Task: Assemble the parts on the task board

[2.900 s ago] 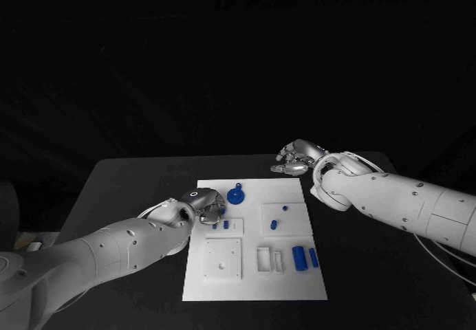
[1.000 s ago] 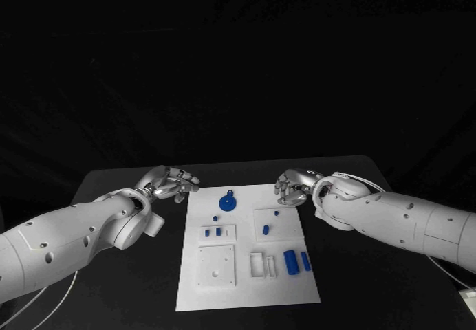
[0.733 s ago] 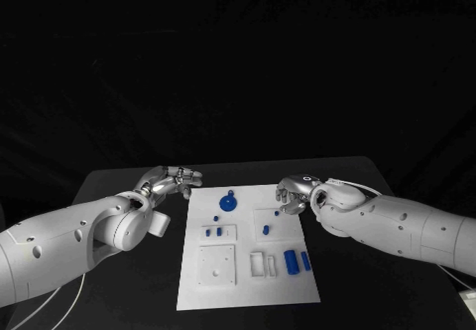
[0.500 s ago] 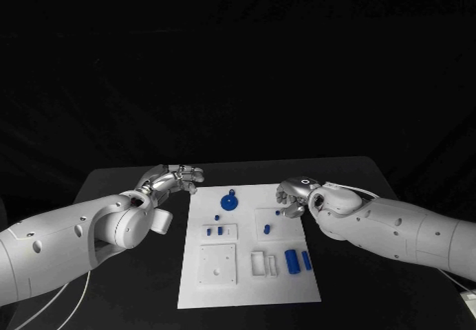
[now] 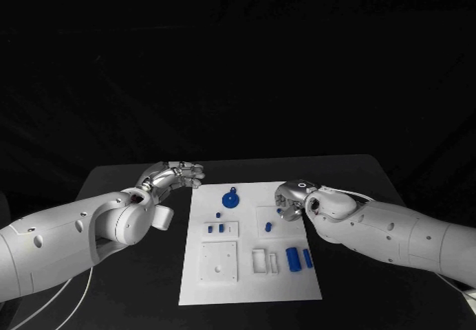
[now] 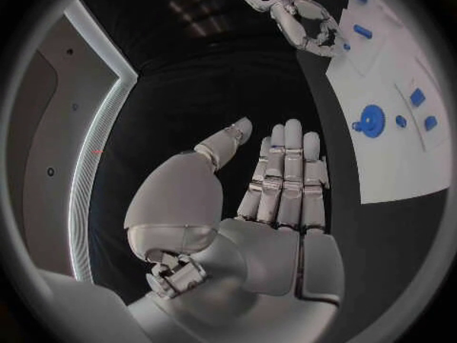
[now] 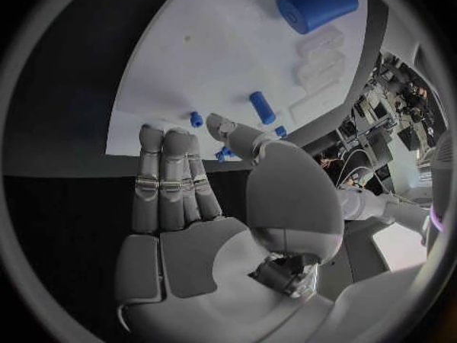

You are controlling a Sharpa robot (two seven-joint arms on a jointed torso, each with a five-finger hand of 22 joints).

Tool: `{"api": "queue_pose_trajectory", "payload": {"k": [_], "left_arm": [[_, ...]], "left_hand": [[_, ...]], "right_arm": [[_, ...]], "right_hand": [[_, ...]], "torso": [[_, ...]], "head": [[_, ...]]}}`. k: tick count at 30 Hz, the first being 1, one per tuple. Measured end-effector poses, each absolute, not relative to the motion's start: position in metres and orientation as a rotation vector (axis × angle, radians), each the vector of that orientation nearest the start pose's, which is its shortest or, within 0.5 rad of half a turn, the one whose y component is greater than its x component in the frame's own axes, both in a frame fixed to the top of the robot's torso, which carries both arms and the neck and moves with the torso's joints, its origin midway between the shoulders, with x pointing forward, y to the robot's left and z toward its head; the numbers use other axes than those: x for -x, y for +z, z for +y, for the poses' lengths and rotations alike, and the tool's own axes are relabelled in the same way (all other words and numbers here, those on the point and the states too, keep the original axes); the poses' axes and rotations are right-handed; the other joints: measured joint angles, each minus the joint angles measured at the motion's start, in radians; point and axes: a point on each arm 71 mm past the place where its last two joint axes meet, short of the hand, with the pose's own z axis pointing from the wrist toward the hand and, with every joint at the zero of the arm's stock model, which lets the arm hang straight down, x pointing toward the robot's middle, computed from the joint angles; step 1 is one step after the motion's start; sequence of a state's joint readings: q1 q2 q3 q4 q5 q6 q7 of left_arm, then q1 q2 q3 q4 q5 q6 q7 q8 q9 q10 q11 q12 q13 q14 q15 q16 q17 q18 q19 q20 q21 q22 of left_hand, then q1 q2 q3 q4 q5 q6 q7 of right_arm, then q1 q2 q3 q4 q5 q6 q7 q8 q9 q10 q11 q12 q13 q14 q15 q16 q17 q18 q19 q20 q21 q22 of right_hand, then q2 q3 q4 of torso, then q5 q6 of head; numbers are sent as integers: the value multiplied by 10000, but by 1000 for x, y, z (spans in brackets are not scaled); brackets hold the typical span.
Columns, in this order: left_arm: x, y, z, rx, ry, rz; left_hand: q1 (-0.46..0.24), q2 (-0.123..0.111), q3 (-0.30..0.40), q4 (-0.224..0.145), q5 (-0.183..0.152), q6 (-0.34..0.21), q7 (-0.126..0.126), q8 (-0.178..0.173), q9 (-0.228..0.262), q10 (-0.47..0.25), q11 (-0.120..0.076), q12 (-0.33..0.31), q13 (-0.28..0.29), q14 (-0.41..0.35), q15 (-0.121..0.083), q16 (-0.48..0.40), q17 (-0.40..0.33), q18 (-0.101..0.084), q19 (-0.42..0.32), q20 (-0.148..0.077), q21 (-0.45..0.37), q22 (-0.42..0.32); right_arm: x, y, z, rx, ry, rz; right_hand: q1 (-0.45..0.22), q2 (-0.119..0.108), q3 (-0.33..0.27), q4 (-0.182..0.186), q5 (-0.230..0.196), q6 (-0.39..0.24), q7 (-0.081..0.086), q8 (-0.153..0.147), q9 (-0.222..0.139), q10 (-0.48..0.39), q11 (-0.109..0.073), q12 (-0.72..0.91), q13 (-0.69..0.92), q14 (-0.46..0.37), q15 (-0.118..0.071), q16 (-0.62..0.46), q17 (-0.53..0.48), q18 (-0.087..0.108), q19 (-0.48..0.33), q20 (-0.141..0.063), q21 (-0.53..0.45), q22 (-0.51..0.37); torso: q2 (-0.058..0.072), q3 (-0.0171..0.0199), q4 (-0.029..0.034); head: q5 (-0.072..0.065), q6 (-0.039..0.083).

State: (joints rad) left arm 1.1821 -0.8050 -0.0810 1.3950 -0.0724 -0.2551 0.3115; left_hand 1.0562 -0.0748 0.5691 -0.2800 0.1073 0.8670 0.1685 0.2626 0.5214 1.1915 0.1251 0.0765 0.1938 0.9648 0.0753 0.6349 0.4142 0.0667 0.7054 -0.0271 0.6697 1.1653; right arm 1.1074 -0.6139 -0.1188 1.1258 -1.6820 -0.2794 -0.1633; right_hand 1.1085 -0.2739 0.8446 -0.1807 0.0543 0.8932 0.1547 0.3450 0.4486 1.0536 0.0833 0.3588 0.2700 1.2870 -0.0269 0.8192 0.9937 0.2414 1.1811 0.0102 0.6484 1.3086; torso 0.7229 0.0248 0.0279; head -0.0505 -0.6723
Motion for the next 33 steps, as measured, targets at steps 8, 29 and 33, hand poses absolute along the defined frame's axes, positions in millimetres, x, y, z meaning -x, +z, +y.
{"api": "queue_pose_trajectory", "payload": {"k": [8,29,33], "left_arm": [[-502,-215,225,11178,-14260,15512],[-503,-215,224,11256,-14329,15540],[-504,-216,224,11268,-14331,15543]], "left_hand": [[-38,38,-8,-8,0,1,1,0,-1,0,0,0,1,0,0,-70,16,8,-34,36,-39,1],[-38,38,-34,19,1,-33,37,39,-3,0,-1,0,2,0,-1,-115,92,-3,-33,37,-40,1],[-38,38,-34,19,0,-33,38,39,-3,0,-1,0,2,36,36,-155,105,-47,-33,37,-39,2]], "right_arm": [[-519,-292,-200,3202,3015,18017],[-518,-300,-196,3118,2909,17775],[-517,-301,-196,3165,2823,17677]], "right_hand": [[155,195,28,-113,0,153,-38,45,26,227,-50,-144,-12,64,-34,-2,62,0,30,-6,19,3],[263,1030,97,-925,0,1177,-419,324,134,1387,-355,-356,205,346,-295,639,541,-12,373,-193,778,10],[263,1029,153,-983,0,1316,-488,325,142,1533,-423,-355,256,368,-376,698,583,-12,394,-176,939,9]], "torso": [[-1,6,-14],[-7,0,-11],[-7,0,-14]], "head": [[7,-22],[8,-85],[2,-102]]}}
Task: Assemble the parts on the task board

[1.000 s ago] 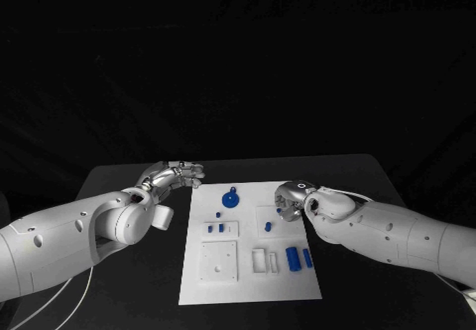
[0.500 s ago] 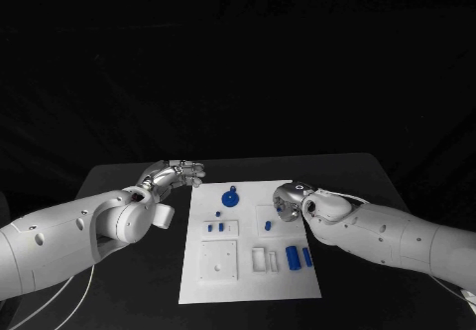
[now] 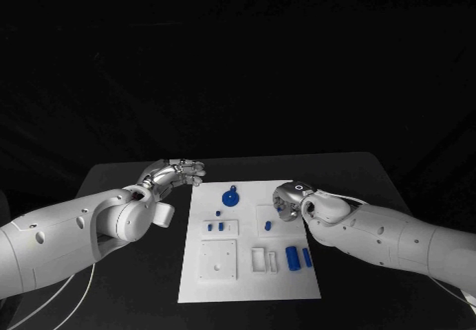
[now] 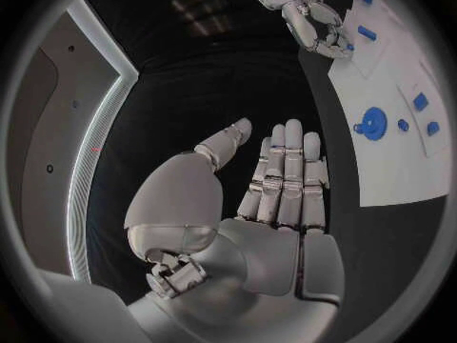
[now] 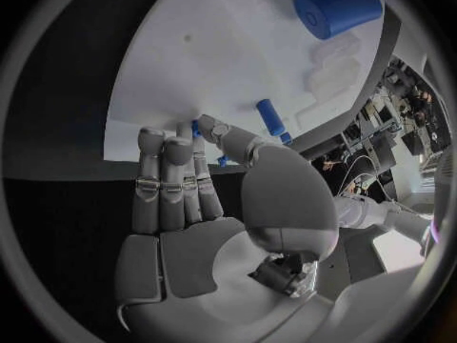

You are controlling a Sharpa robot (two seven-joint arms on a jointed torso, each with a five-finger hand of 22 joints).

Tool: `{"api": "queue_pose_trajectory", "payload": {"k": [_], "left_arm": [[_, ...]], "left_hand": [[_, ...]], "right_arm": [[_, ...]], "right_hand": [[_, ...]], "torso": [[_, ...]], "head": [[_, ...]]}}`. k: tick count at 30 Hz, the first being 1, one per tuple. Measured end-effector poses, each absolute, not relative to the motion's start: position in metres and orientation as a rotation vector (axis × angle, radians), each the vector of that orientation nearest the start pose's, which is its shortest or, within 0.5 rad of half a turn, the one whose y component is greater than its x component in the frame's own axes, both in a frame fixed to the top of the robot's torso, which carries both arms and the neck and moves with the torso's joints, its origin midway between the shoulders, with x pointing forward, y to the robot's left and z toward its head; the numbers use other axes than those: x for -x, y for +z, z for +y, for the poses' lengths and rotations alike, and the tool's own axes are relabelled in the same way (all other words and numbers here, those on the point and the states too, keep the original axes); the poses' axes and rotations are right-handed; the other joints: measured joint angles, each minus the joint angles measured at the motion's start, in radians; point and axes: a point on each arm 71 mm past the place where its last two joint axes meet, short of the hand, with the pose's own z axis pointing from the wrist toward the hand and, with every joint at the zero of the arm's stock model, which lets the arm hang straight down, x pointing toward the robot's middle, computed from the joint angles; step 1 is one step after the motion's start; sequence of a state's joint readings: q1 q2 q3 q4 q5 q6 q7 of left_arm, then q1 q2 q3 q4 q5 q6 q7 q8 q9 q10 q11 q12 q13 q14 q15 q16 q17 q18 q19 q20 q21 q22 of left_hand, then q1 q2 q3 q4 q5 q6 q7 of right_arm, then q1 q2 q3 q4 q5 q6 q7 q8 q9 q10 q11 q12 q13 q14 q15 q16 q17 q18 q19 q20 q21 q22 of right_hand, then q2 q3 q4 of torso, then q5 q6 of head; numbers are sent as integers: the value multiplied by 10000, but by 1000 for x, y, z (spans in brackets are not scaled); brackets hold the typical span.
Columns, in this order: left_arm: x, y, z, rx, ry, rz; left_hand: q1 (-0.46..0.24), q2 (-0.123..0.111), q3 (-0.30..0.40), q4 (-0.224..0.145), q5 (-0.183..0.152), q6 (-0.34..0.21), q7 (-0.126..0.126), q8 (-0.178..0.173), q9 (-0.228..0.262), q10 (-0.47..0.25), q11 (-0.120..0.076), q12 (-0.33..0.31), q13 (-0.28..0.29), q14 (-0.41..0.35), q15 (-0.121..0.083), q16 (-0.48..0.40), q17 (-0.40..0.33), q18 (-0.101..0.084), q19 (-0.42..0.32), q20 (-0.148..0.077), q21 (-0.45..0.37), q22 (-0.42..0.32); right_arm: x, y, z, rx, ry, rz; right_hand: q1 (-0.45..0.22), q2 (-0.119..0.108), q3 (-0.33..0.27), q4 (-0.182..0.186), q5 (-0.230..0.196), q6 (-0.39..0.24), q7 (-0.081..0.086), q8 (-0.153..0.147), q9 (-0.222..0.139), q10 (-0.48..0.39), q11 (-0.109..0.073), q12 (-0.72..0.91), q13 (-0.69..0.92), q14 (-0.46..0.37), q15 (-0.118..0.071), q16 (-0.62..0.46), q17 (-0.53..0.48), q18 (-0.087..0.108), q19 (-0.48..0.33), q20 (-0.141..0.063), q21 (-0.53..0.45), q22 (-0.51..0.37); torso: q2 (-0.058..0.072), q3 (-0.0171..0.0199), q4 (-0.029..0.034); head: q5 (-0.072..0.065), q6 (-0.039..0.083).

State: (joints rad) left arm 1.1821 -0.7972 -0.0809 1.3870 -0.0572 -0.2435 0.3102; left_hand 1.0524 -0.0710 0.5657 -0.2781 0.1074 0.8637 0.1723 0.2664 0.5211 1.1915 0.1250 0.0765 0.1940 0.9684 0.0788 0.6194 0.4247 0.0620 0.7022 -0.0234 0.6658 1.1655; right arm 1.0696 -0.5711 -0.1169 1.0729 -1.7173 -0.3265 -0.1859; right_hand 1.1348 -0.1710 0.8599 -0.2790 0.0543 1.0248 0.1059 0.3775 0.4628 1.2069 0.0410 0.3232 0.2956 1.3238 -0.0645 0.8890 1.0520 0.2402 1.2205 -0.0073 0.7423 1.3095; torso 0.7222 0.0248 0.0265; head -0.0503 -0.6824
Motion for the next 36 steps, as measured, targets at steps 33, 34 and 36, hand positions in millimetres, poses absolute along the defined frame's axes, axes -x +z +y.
{"api": "queue_pose_trajectory", "payload": {"k": [33,34,36], "left_arm": [[-506,-217,228,11361,-14166,15523],[-506,-217,228,11364,-14159,15522],[-507,-217,229,11374,-14137,15518]], "left_hand": [[-38,38,-52,-3,0,-101,7,0,-2,-62,9,0,-16,0,-1,-116,90,-38,1,1,-39,2],[-38,39,-52,-3,0,-101,7,0,-2,-62,9,0,-16,0,-1,-116,95,-39,1,1,-39,2],[-38,38,-52,-3,0,-101,7,0,-2,-62,9,0,-16,0,-1,-116,100,-41,1,1,-39,2]], "right_arm": [[-513,-292,-198,2717,3020,16915],[-513,-290,-198,2670,3061,16875],[-513,-286,-198,2595,3146,16801]], "right_hand": [[-15,-19,253,7,117,326,-98,36,78,338,-90,-24,161,36,-74,153,72,0,122,-20,393,-13],[-15,-19,253,7,117,343,-116,36,88,344,-95,-24,160,36,-75,154,72,0,122,-20,414,-14],[-15,-19,253,7,117,350,-122,36,84,373,-122,-32,161,37,-75,154,76,0,122,-20,420,-14]], "torso": [[0,3,-13],[0,2,-13],[0,0,-13]], "head": [[-49,67],[-48,69],[-47,74]]}}
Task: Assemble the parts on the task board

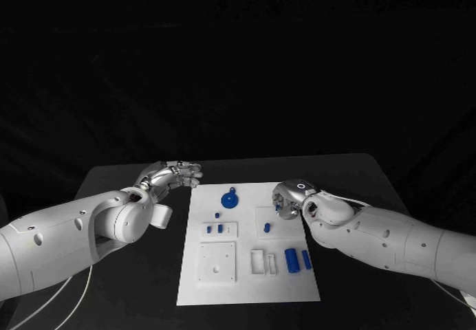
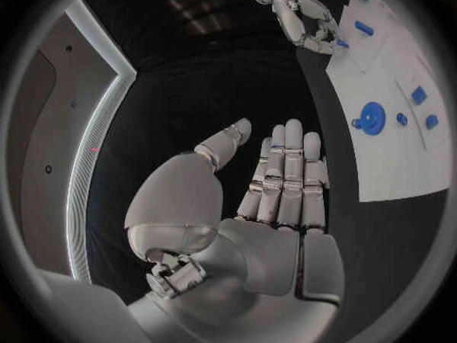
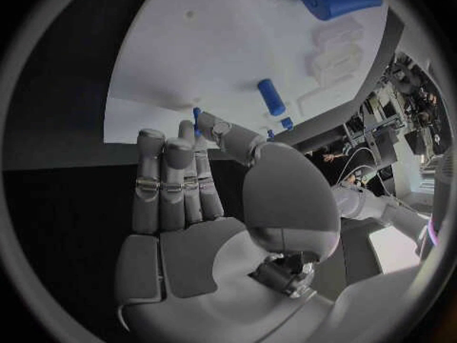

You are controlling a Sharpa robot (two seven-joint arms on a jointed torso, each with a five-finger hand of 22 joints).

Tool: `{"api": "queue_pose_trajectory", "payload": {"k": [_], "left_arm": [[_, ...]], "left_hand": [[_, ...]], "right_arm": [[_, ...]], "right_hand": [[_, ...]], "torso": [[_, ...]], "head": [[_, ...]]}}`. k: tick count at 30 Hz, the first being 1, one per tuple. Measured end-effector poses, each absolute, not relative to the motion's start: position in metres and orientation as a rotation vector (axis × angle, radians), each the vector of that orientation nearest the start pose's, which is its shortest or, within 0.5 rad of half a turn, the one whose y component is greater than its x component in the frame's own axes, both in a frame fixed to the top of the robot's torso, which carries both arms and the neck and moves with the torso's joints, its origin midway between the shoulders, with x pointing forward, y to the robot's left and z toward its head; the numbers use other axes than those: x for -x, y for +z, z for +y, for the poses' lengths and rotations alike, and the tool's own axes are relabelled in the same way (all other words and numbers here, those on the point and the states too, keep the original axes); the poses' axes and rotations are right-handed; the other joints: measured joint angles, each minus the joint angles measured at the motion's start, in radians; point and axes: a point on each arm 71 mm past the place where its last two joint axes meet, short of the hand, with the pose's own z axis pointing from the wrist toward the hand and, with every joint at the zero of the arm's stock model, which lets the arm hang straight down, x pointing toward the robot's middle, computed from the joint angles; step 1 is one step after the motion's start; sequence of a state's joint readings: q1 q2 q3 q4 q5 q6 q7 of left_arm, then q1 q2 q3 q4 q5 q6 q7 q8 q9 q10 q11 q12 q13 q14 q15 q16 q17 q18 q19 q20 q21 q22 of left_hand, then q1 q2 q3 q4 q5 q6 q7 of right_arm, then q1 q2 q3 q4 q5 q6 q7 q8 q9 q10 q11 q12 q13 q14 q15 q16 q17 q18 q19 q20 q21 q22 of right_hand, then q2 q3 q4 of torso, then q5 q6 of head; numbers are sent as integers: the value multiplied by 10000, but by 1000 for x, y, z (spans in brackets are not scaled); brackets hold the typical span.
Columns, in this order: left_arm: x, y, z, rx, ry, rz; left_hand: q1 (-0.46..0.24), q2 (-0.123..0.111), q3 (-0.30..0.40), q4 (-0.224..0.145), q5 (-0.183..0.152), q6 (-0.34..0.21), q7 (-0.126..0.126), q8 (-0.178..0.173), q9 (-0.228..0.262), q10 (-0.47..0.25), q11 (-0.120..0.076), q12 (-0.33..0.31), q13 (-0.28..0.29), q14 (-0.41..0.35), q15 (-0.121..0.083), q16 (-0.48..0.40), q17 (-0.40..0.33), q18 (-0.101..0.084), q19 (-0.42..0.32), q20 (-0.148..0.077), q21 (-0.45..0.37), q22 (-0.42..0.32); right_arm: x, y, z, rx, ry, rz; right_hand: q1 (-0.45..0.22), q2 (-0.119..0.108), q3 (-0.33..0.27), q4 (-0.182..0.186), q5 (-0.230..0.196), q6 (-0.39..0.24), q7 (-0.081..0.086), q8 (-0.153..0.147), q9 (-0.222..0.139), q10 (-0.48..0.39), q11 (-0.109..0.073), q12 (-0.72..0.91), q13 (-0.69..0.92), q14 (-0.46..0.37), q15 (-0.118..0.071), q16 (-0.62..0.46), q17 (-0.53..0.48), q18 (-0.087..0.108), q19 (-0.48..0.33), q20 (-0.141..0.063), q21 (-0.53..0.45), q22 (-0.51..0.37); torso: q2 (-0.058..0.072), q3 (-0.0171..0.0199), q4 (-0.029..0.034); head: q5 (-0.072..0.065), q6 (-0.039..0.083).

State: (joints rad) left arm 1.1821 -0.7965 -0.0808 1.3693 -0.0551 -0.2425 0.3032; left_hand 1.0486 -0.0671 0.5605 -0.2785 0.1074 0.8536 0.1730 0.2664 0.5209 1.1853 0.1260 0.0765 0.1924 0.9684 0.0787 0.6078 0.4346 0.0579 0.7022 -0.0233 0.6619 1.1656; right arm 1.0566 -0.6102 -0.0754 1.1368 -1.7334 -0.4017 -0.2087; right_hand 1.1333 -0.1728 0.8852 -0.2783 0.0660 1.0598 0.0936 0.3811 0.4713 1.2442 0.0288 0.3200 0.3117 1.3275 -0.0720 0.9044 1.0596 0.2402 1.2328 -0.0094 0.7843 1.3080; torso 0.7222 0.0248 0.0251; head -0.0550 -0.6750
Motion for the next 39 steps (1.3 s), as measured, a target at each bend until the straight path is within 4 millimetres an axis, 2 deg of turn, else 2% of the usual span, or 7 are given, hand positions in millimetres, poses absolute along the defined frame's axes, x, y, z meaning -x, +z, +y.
{"api": "queue_pose_trajectory", "payload": {"k": [9,15,19,25,30,39], "left_arm": [[-507,-217,231,11410,-14077,15525],[-507,-217,232,11421,-14062,15531],[-507,-218,232,11428,-14046,15529],[-507,-218,231,11426,-14046,15533],[-510,-216,230,11384,-14033,15485],[-517,-210,229,11279,-13983,15335]], "left_hand": [[0,0,0,0,0,0,0,0,0,0,0,0,1,0,0,-39,23,-41,0,0,0,0],[0,0,-20,21,0,1,0,0,-8,-20,21,0,1,0,0,-39,32,-43,0,0,0,-1],[0,0,-21,21,0,0,0,0,-9,-35,36,0,1,0,0,-76,44,-48,0,0,0,-1],[0,0,-20,21,0,0,0,0,-8,-35,35,0,2,0,0,-77,56,-52,0,0,0,-1],[0,0,-20,21,0,0,0,0,-8,-35,35,0,2,0,0,-76,67,-55,0,0,0,0],[0,0,-20,21,0,1,0,0,-8,-35,35,0,2,35,34,-117,95,-69,0,0,-38,0]], "right_arm": [[-505,-275,-193,2330,3721,16595],[-494,-268,-174,2248,4626,16467],[-484,-263,-159,2269,5294,16366],[-475,-258,-134,2383,6082,16251],[-473,-257,-116,2510,6440,16203],[-464,-274,-92,3016,6690,16468]], "right_hand": [[0,-1,24,24,-1,-1,-2,-12,-48,20,19,-38,27,36,-31,37,6,1,2,0,19,-1],[-14,-14,51,-3,0,-3,-4,-14,-49,31,32,-38,27,39,-31,50,5,0,35,-29,52,-1],[-14,-14,66,12,42,-6,-6,-18,-55,31,32,-38,27,41,-31,52,14,0,35,-29,57,-5],[-39,-39,79,25,79,20,20,-41,-54,30,32,-77,29,71,-31,52,13,-1,30,-33,57,-7],[-39,-39,78,25,116,26,27,-49,-47,29,32,-77,39,73,-30,52,13,-3,12,-51,68,-6],[-39,-39,78,24,155,25,27,-71,-43,27,32,-77,50,54,-53,54,12,-5,11,-49,103,1]], "torso": [[0,-5,-12],[0,-5,-14],[0,-3,-8],[0,-11,12],[0,-22,12],[0,-29,22]], "head": [[30,41],[110,85],[232,104],[524,85],[797,5],[1307,-182]]}}
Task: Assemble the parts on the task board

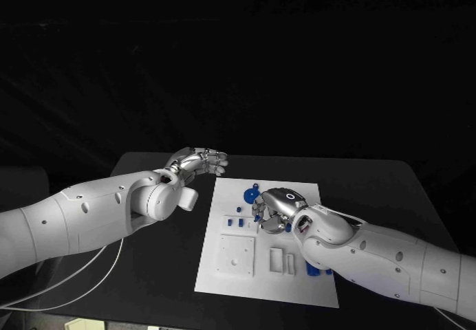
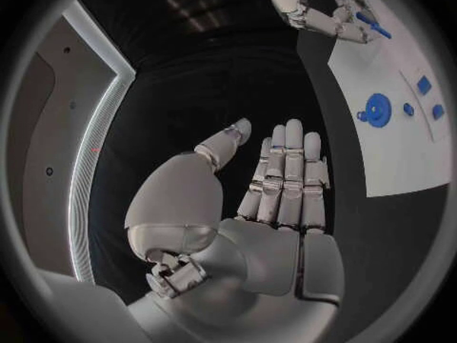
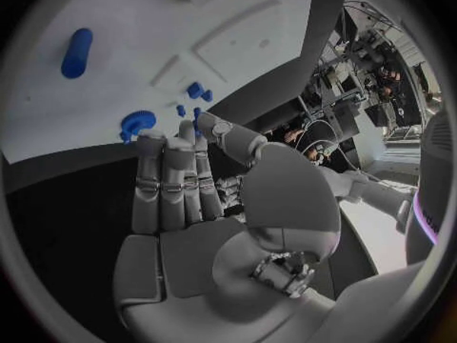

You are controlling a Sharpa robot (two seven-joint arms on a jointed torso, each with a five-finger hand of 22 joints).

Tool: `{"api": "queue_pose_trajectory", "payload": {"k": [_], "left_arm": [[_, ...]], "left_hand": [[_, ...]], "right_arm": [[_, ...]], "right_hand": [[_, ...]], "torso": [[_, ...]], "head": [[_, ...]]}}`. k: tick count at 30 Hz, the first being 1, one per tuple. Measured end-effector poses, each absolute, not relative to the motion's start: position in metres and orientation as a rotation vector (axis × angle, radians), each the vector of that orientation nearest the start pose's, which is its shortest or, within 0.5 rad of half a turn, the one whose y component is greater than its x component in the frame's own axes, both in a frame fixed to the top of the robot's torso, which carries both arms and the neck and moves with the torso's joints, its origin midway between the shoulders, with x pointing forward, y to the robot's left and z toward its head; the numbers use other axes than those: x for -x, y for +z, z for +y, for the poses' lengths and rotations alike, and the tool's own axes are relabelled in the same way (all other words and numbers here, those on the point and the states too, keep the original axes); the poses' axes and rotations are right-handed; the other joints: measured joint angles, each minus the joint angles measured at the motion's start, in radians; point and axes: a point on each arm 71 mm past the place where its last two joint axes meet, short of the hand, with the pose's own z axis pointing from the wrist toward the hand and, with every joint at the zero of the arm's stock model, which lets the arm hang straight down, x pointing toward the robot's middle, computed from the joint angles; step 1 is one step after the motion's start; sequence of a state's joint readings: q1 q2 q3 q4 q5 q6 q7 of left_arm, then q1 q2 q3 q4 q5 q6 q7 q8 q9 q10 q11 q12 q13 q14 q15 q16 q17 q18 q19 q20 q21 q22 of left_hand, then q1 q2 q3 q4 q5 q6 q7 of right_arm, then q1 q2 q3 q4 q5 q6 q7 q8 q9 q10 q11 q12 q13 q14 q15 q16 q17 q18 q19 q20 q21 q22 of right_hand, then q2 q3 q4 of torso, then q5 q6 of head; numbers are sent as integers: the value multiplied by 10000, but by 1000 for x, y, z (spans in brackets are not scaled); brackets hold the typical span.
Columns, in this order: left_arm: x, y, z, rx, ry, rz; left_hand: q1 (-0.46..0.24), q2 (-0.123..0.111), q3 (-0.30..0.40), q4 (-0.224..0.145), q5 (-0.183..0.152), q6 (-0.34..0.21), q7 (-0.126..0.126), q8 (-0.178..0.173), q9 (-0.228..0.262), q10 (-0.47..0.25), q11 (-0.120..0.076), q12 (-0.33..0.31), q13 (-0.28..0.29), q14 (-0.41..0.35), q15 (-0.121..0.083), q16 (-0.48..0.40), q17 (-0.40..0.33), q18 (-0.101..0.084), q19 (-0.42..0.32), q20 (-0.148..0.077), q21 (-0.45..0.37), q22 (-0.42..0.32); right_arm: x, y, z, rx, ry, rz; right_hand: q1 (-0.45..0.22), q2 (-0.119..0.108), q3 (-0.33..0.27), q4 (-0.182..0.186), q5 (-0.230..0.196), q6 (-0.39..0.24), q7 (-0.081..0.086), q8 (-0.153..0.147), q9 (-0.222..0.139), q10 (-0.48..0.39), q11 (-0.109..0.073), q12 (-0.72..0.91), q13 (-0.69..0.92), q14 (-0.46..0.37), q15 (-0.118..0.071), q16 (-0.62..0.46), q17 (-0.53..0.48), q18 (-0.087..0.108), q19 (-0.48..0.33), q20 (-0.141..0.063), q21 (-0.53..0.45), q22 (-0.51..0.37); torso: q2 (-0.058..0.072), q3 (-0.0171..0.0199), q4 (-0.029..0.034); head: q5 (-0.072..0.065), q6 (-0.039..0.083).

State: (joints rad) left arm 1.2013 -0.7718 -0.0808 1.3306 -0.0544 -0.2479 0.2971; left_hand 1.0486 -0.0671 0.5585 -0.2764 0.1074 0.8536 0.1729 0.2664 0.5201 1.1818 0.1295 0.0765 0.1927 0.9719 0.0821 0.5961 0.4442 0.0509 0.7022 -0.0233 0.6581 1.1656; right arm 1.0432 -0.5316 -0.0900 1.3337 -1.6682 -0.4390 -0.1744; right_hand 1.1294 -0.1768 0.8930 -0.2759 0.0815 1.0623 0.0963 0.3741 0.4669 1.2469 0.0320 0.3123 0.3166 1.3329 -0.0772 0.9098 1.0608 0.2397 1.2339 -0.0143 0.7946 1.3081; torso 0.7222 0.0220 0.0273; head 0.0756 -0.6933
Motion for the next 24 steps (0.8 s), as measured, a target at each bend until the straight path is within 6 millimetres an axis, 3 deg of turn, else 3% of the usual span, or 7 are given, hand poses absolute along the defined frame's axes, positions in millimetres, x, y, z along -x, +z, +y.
{"api": "queue_pose_trajectory", "payload": {"k": [10,17,24], "left_arm": [[-522,-207,223,11191,-14030,15302],[-524,-207,222,11180,-14012,15282],[-524,-207,221,11176,-14025,15296]], "left_hand": [[0,0,0,0,0,0,0,0,0,0,0,0,0,0,0,0,14,-5,0,0,0,0],[0,0,0,0,0,0,0,0,0,1,0,0,1,0,0,-38,23,-47,0,0,0,8],[0,0,0,0,0,0,0,0,1,0,0,0,1,0,0,-38,28,-48,0,0,0,8]], "right_arm": [[-449,-297,-76,3600,6750,16827],[-442,-309,-71,3887,6725,17011],[-438,-316,-69,4028,6691,17141]], "right_hand": [[0,0,-1,-1,0,-3,1,-22,-2,-10,-8,-39,9,14,-15,0,-1,-1,-1,3,0,-1],[0,0,-1,-1,-1,-6,3,13,-3,-18,-16,-38,9,14,-16,0,-2,-1,-2,5,-1,-2],[0,0,-2,-1,38,-10,5,13,2,-16,-12,-39,7,13,-18,0,7,-2,-14,18,12,-3]], "torso": [[0,-1,8],[1,6,-4],[3,13,-7]], "head": [[478,-240],[669,-380],[758,-452]]}}
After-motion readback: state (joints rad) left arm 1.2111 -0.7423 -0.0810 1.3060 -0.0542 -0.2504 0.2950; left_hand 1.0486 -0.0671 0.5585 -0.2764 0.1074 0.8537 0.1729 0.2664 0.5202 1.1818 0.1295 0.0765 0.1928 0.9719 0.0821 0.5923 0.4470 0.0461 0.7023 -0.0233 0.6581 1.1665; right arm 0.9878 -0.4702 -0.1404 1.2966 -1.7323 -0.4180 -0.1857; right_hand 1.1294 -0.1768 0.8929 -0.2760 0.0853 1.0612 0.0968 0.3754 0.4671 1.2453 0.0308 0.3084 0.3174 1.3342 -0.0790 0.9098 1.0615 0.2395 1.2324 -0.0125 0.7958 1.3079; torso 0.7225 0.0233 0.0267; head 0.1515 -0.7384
